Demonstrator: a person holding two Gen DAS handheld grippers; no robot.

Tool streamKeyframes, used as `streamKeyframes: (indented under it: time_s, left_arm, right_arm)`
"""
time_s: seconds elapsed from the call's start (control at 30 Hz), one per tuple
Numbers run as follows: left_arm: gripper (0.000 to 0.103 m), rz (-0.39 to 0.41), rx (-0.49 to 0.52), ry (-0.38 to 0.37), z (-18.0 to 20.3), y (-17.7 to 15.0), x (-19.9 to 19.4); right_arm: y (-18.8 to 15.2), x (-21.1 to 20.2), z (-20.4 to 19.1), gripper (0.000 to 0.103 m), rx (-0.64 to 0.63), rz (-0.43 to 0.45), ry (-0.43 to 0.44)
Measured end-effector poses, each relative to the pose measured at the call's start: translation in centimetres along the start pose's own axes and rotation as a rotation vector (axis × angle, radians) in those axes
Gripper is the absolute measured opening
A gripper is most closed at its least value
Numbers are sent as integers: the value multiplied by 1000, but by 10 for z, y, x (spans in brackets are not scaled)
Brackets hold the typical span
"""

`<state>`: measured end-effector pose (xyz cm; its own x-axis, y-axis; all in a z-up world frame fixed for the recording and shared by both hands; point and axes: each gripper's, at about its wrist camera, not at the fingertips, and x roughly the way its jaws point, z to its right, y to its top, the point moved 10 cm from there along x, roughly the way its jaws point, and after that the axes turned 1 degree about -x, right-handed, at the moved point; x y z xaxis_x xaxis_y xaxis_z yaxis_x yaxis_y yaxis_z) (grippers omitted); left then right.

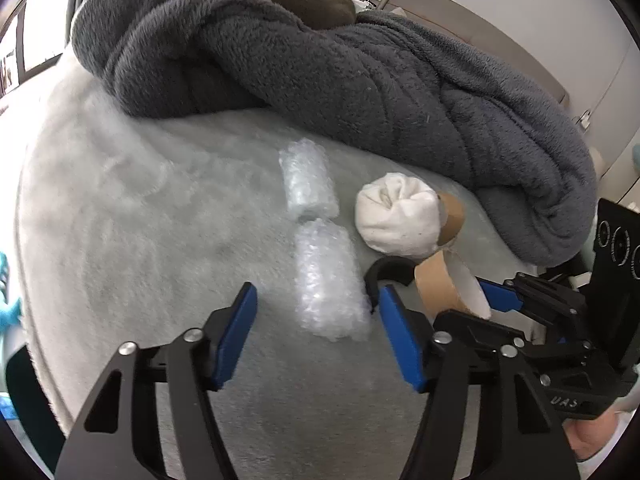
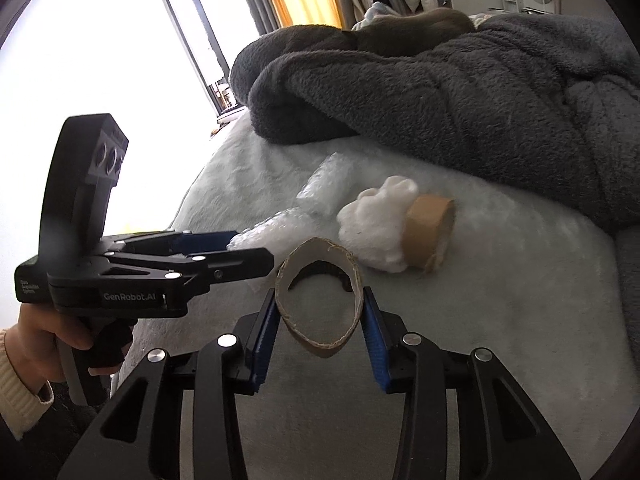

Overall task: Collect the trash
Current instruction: 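Grasp the bubble wrap with the left tool while the right tool grasps the tape core, then carry the bubble wrap and tape core over the teal bin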

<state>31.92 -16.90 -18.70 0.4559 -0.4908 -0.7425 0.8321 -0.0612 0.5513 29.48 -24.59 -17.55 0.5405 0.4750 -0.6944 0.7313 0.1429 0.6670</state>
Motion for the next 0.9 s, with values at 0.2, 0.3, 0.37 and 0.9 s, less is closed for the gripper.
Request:
streamKeyframes:
  time_s: [0.2, 0.3, 0.37, 0.9]
  left_arm:
    - [43, -9, -6, -1, 0, -3, 1]
    - [37, -8, 7, -6, 1, -4, -1]
    - [37, 1, 18, -5, 2, -4, -4]
    - [37, 87, 164, 131, -21, -2, -45]
  right_arm:
    - [5, -6, 8, 41, 28, 18, 4]
    - [10, -11, 6, 41, 35, 35, 8]
    - [13, -12, 4, 41, 34, 43, 8]
    - [46, -1, -21, 41, 10, 72, 15]
